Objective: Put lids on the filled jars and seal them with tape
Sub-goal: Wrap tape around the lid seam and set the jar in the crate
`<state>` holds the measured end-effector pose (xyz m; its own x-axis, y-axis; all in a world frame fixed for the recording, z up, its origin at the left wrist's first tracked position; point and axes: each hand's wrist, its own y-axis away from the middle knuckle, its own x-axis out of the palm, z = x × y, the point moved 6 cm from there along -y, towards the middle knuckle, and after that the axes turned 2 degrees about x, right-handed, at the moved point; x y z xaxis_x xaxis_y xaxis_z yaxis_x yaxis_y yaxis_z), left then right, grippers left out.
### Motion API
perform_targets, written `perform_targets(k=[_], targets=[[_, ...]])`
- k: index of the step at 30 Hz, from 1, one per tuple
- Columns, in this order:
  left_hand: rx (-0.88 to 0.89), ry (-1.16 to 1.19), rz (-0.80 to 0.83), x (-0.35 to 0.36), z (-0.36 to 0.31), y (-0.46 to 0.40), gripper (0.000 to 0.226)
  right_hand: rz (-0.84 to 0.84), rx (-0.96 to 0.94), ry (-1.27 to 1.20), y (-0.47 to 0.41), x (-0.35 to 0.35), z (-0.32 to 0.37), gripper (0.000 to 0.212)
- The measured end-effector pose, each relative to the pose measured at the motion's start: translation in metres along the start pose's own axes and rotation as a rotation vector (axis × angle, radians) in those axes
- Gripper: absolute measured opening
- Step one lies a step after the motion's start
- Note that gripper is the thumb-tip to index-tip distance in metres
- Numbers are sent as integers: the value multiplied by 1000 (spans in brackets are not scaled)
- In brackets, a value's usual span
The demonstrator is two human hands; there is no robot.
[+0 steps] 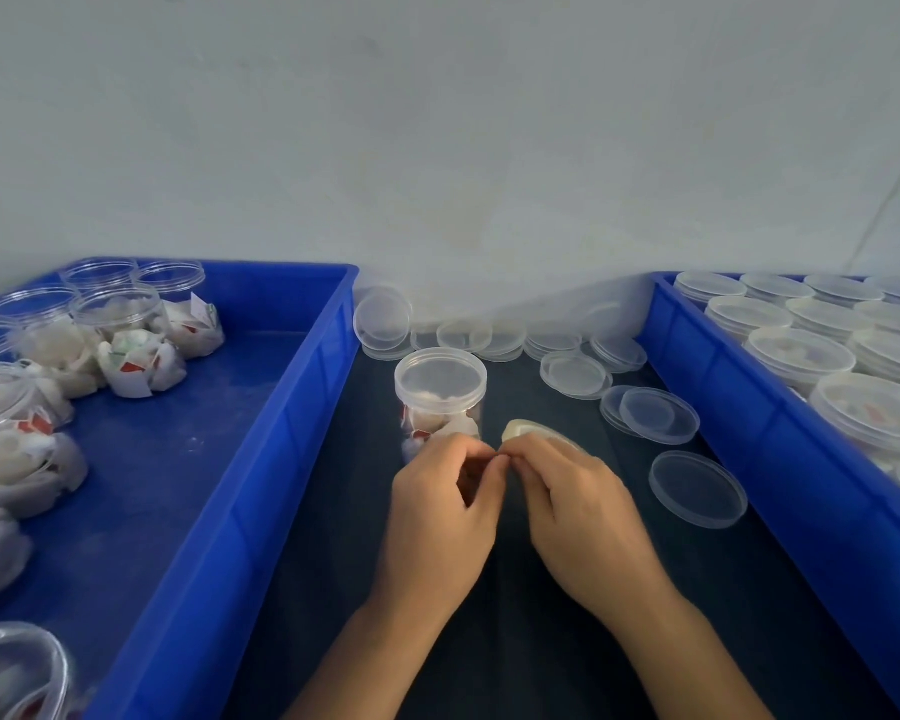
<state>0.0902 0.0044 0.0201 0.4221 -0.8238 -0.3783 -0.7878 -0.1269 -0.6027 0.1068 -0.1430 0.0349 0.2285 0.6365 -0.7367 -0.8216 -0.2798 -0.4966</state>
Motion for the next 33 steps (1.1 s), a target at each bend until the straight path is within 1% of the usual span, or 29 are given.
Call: perform_targets(k=[2, 5, 9, 15, 21, 24, 27, 28, 33], targets=[[23, -35, -3, -1, 0, 0, 8, 27, 6, 26, 0, 2, 1, 19], [41, -36, 2, -2, -4, 0, 12, 37, 16, 52, -1, 2, 2, 19], [-6, 87, 67, 2, -5, 0, 12, 21, -2, 63, 0, -3, 6, 16], [-80, 138, 106, 7, 3, -1, 7, -19, 20, 130, 1, -4, 4, 19], [-75, 72, 137, 4, 6, -2, 8, 27, -6, 108, 1, -1, 6, 14], [-27, 38, 100, -1, 2, -4, 9, 47, -13, 75, 1, 0, 8, 16], [60, -61, 67, -8, -6, -5, 12, 21, 8, 52, 0, -2, 8, 27], [81, -88, 68, -10, -8, -5, 13, 12, 13, 61, 0, -2, 8, 28], [122, -165, 35, -17, -15, -7, 11, -69, 34, 79, -5, -4, 10, 24]])
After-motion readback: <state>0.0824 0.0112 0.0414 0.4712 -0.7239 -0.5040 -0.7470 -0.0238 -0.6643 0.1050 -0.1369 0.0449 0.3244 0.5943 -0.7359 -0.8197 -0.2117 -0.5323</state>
